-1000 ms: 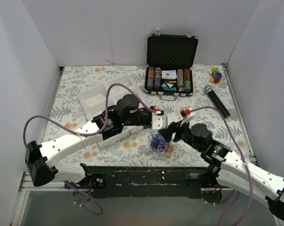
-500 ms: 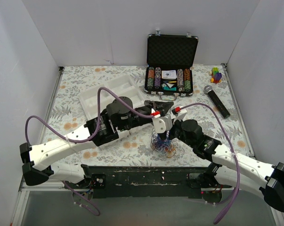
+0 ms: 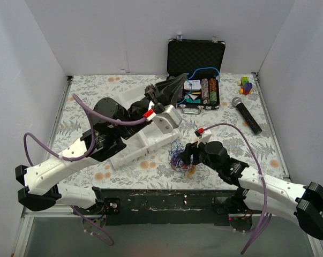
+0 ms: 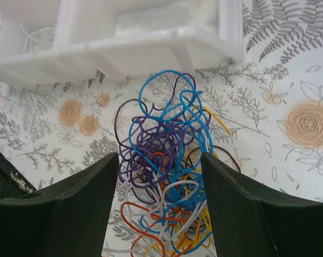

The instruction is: Untangle the cables

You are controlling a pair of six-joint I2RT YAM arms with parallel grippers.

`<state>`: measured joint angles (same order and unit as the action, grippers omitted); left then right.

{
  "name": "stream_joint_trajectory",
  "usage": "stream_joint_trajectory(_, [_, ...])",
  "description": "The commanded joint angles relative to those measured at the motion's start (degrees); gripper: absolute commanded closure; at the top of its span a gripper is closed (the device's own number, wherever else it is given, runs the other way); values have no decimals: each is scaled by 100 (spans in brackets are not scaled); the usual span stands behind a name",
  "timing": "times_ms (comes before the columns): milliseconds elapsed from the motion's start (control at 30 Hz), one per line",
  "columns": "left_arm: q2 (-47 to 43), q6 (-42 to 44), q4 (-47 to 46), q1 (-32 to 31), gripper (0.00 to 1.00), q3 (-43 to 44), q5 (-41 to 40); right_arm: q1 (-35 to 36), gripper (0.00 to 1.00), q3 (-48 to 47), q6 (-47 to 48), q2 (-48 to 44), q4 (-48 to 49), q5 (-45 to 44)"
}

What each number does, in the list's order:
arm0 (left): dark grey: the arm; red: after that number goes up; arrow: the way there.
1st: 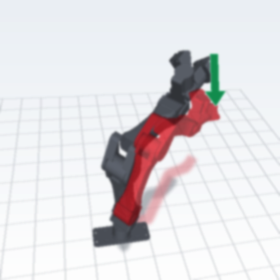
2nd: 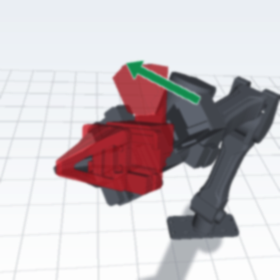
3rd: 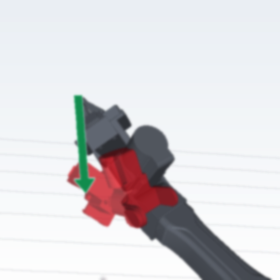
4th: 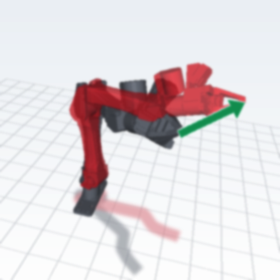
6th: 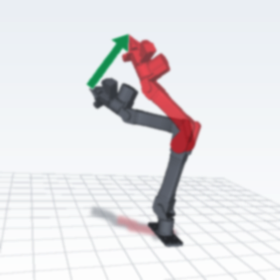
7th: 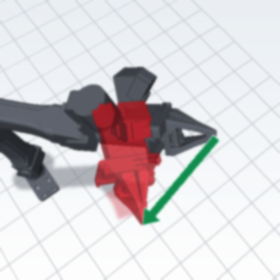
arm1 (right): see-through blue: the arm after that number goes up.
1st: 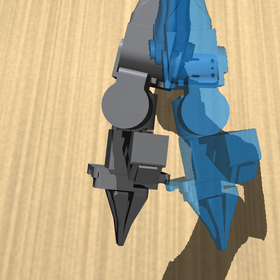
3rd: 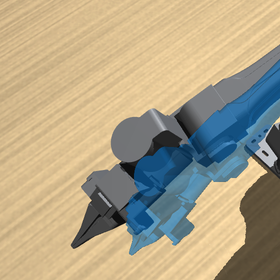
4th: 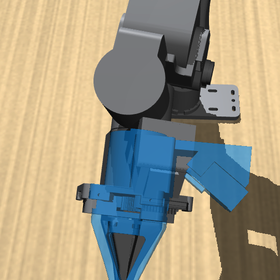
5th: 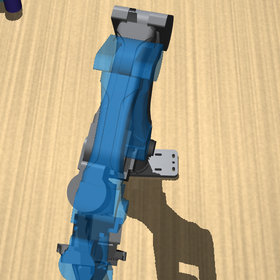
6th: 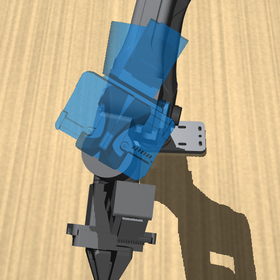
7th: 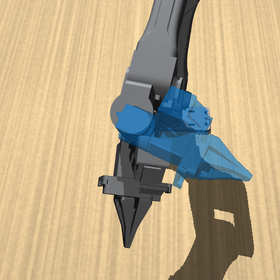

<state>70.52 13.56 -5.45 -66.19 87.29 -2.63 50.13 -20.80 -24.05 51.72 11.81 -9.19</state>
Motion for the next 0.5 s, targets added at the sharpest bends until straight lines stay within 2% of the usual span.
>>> stream_joint_trajectory(0, [128,559,-448,-25,100,368,-194,-21,29,207,-152,39,225,-13])
stream_joint_trajectory(167, [85,700,-597,-25,100,158,-500,-21,30,269,-205,-136,137,-21])
stream_joint_trajectory(333, [-152,858,-1115,-25,100,-913,-966,-21,33,287,-205,-391,14,-65])
stream_joint_trajectory(467, [-197,710,-1142,1,100,-1336,-1336,-21,37,339,-240,-558,-47,-109])
